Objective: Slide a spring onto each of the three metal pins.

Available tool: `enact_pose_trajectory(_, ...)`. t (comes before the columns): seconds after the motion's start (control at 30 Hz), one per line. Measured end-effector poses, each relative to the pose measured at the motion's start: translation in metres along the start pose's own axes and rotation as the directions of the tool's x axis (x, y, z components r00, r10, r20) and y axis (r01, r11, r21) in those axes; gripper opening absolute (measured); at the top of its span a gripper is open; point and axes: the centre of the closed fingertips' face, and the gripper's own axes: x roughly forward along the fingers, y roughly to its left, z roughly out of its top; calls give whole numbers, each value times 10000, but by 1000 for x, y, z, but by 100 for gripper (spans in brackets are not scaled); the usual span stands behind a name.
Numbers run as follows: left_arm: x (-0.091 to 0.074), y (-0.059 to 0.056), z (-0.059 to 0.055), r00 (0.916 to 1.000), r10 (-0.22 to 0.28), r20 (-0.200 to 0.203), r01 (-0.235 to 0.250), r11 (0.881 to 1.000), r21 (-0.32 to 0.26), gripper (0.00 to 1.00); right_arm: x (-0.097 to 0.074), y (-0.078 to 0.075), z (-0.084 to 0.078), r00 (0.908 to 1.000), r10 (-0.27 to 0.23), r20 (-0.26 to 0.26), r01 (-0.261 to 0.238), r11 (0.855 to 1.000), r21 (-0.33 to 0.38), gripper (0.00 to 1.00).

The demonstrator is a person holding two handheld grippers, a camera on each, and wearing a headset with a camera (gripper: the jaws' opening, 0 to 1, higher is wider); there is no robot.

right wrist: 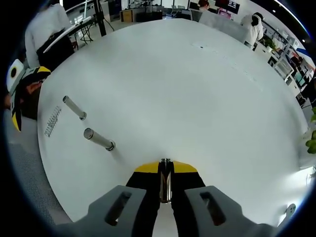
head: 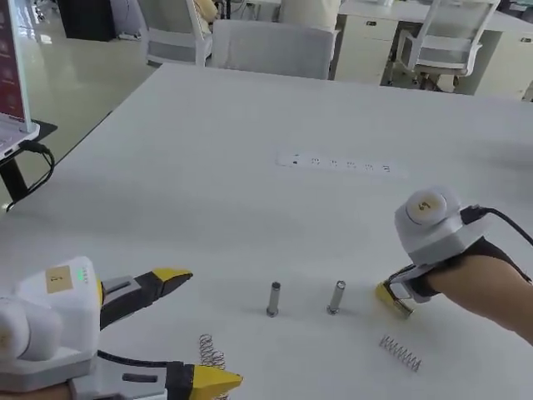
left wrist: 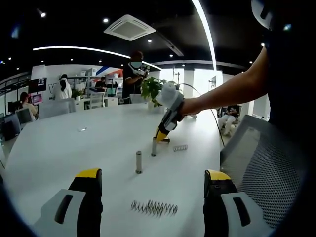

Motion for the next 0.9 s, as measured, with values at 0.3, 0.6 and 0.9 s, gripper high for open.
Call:
enact_pose_trajectory(0.3, -2, -1, 2, 10000, -6, -11, 6, 10000, 33, 82, -6, 1, 5, 9998, -73, 188, 74, 10000, -16, 4)
enact_pose_trajectory(0.6, -1, -3, 3, 10000, -49, -2, 49, 9999, 87, 82, -13, 0, 7, 9991, -135, 398, 132, 9999, 68, 4)
enact_pose_trajectory(0.9, 0, -4, 2, 9999, -112, 0, 112, 9999, 96, 82, -20, 1, 8, 9982, -179, 573, 174, 9998, 83, 4)
